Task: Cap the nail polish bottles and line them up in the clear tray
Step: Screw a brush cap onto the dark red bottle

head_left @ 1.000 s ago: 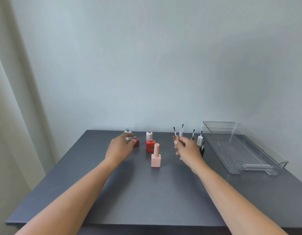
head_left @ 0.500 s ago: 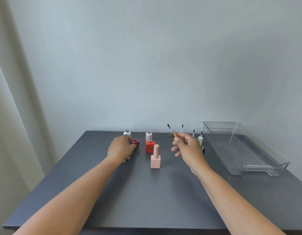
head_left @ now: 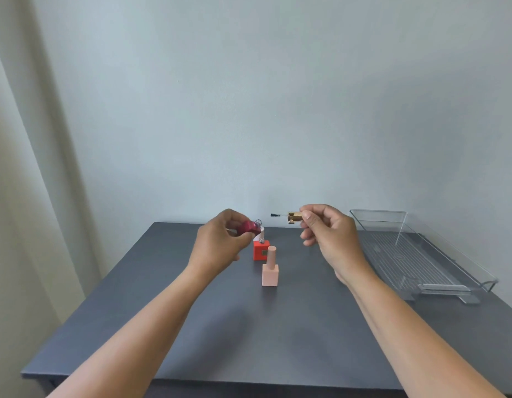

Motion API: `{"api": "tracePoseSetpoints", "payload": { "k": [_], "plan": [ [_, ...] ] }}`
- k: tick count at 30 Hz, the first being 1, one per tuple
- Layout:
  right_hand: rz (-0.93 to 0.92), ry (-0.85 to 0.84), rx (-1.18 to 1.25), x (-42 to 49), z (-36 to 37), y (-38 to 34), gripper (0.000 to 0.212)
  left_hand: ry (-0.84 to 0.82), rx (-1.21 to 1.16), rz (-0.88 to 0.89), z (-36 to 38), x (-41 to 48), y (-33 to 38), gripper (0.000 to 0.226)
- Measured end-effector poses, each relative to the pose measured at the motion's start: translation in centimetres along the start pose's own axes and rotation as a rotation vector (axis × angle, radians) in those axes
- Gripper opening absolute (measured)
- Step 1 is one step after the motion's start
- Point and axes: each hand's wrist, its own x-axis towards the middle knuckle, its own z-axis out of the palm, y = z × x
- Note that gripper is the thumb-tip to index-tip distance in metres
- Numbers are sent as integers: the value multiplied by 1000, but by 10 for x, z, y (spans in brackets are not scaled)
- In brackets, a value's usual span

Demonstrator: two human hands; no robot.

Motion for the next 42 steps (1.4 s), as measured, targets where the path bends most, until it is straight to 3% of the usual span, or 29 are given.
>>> {"api": "tracePoseSetpoints", "payload": {
  "k": [16, 25, 35, 42],
  "plan": [
    [-78, -67, -262, -11, 8, -10, 14, -17, 45, 73, 0, -11, 11, 21],
    [-68, -107, -215, -9, 9, -15, 33, -55, 54, 107, 1, -11, 19, 34],
    [-15, -121, -255, -5, 3, -14, 10, -67, 51, 59, 7, -11, 19, 22],
    [27, -80, -424, -5, -1, -13, 62, -104, 41, 104, 9, -17, 26, 30]
  ]
}}
